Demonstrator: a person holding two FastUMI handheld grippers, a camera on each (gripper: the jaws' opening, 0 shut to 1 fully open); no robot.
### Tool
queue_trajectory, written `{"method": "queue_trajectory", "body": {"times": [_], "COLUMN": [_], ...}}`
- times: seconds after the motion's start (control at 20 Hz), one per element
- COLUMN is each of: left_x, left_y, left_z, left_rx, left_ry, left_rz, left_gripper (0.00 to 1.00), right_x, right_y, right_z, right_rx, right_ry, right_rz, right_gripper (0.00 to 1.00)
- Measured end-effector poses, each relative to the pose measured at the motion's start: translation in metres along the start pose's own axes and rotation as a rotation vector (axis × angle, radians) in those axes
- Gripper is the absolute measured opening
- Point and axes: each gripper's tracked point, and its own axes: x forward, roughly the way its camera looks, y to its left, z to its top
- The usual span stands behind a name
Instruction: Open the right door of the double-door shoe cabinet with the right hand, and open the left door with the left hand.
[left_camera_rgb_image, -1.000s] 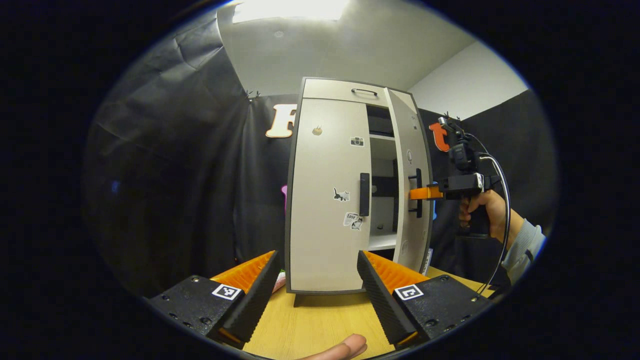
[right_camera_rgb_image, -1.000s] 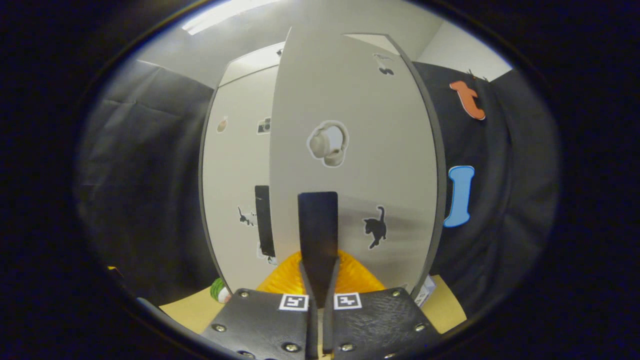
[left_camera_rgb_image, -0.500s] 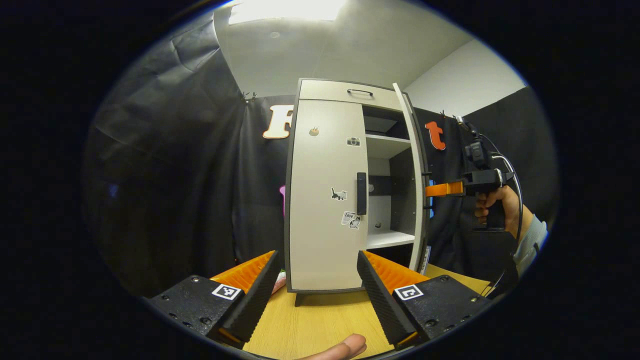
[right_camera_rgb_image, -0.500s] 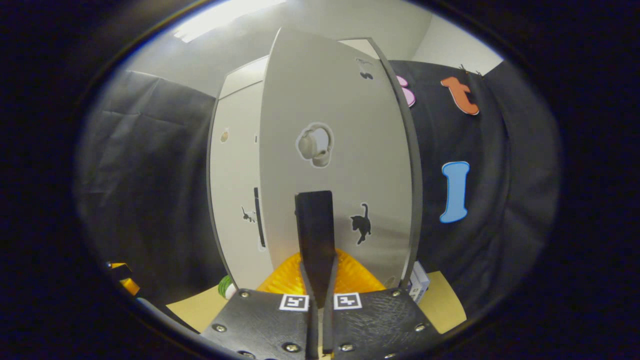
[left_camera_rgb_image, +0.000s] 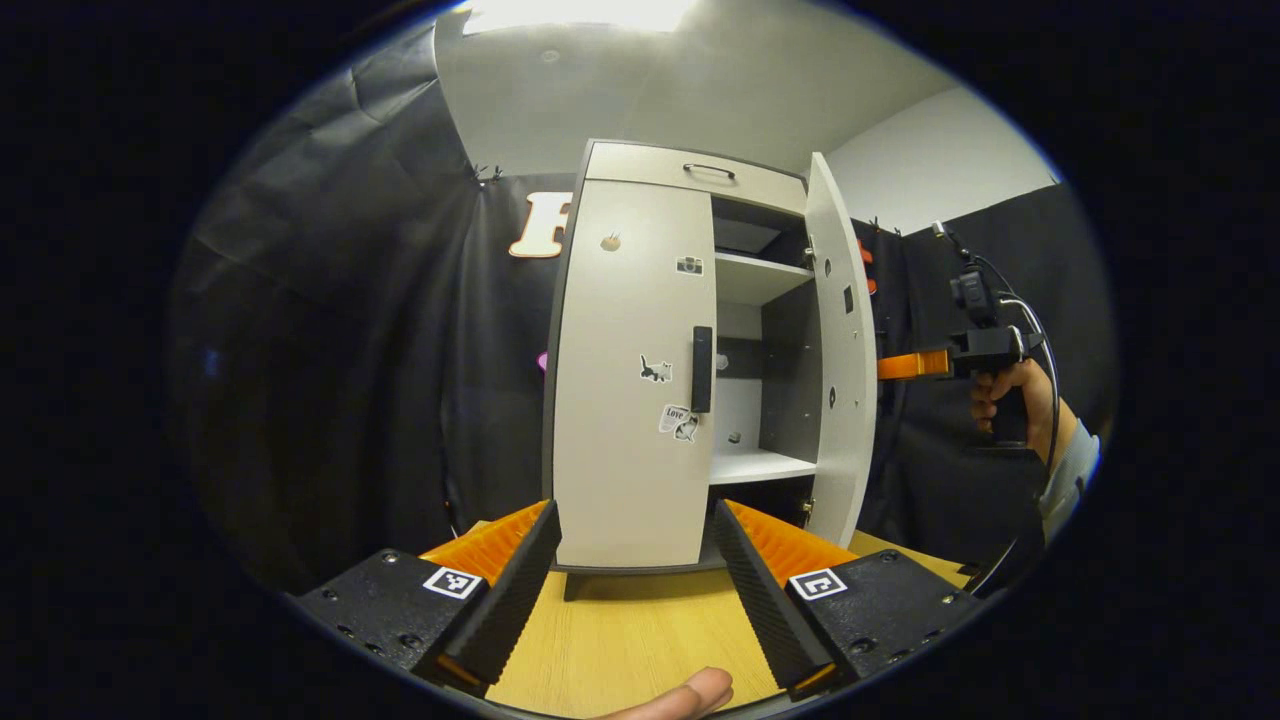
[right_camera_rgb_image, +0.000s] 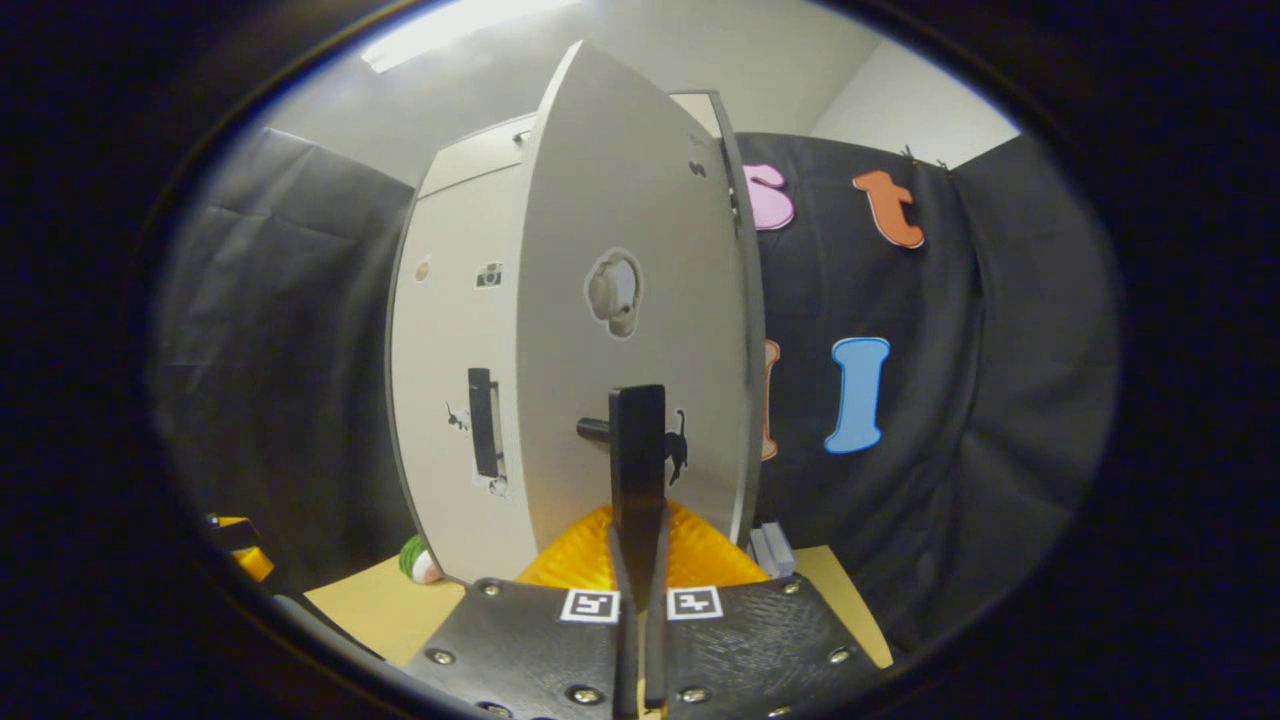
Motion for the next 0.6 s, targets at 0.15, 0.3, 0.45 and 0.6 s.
{"method": "queue_trajectory", "body": {"times": [0.15,0.3,0.45,0.6], "left_x": [0.001,0.003,0.004,0.005], "left_y": [-0.010,-0.026,-0.035,-0.034], "left_z": [-0.003,-0.008,-0.010,-0.008], "left_rx": [-0.003,-0.008,-0.001,0.001], "left_ry": [0.008,0.018,0.029,0.028], "left_rz": [-0.012,-0.048,-0.065,-0.062], "left_gripper": [0.96,0.96,0.96,0.96], "right_x": [-0.012,-0.018,-0.025,-0.023], "right_y": [-0.013,-0.033,-0.052,-0.079], "right_z": [-0.001,0.000,0.000,0.007], "right_rx": [0.011,-0.024,-0.015,0.014], "right_ry": [0.003,0.008,0.007,-0.010], "right_rz": [-0.030,-0.083,-0.128,-0.126], "right_gripper": [0.03,0.03,0.02,0.02]}}
